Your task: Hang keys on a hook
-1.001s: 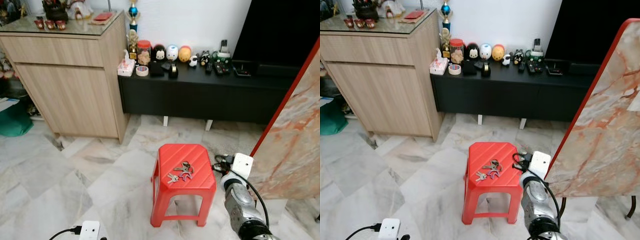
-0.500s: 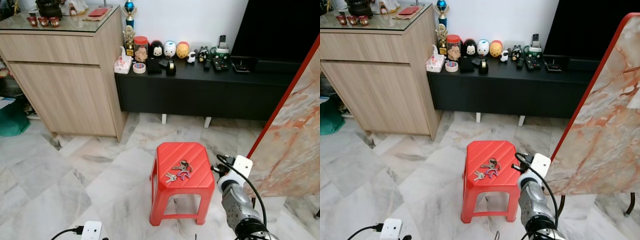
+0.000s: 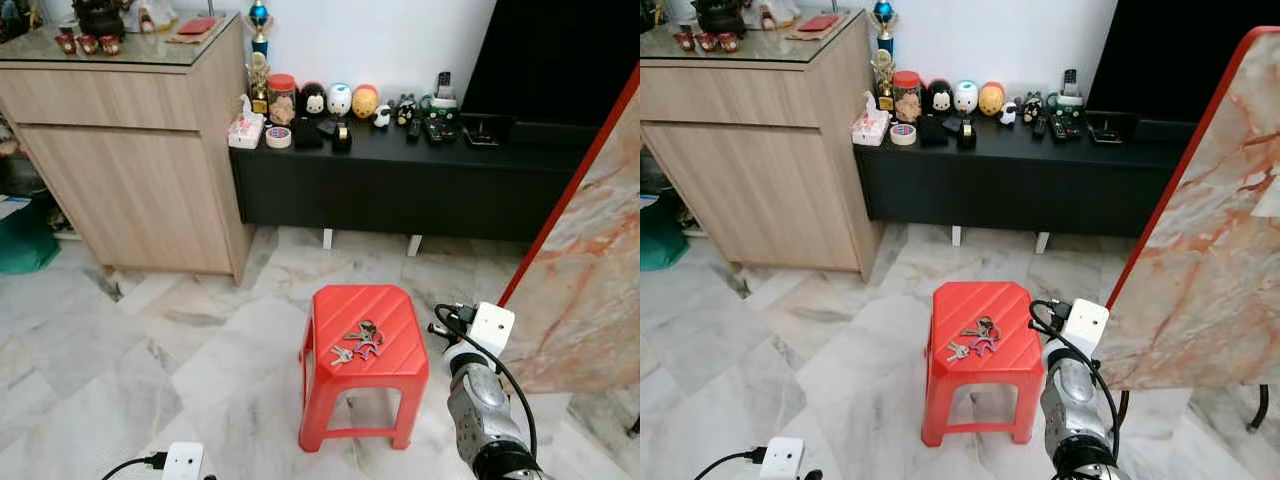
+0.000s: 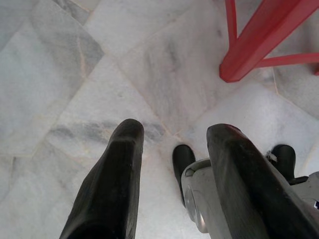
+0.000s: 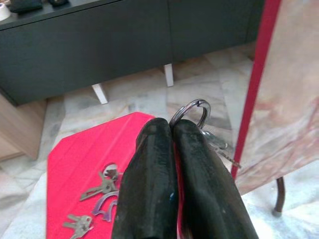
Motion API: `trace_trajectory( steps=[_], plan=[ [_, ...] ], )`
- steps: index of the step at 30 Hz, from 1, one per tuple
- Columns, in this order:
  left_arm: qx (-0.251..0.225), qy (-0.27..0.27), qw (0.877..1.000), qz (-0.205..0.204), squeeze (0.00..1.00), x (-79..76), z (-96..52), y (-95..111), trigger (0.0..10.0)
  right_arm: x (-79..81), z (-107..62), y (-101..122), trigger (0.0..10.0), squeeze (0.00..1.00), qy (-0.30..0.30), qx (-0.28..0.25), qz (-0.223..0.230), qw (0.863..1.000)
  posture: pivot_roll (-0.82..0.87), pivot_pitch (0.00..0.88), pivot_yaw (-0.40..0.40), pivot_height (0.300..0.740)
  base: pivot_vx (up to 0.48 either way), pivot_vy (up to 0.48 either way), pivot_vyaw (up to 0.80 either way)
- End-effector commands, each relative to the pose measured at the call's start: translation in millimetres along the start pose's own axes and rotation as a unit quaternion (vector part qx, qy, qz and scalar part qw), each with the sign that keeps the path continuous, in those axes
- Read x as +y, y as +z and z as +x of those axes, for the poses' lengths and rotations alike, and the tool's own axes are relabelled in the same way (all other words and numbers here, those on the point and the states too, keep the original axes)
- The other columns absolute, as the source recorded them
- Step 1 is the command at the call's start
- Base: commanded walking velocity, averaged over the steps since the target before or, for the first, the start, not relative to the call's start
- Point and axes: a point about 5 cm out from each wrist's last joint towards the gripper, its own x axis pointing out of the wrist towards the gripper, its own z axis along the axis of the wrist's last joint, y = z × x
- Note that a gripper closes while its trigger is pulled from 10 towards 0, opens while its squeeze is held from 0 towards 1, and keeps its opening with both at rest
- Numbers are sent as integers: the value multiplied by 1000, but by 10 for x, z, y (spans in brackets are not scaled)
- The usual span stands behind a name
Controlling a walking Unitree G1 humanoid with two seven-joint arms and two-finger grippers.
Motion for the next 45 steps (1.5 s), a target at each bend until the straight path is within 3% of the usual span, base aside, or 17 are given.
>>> trace_trajectory(
  steps=[1,45],
  plan=[
    [17,-1,1000,3,0,-19,-19,-72,10000,-54,6,59,10000,0,-8,-17,-9,1000,86,0,-81,740,0,-274,0],
    [19,-4,1000,-1,0,-53,-7,-58,10000,-11,19,77,10000,0,-1,-19,-21,1000,84,0,-83,740,0,-246,0]
  ],
)
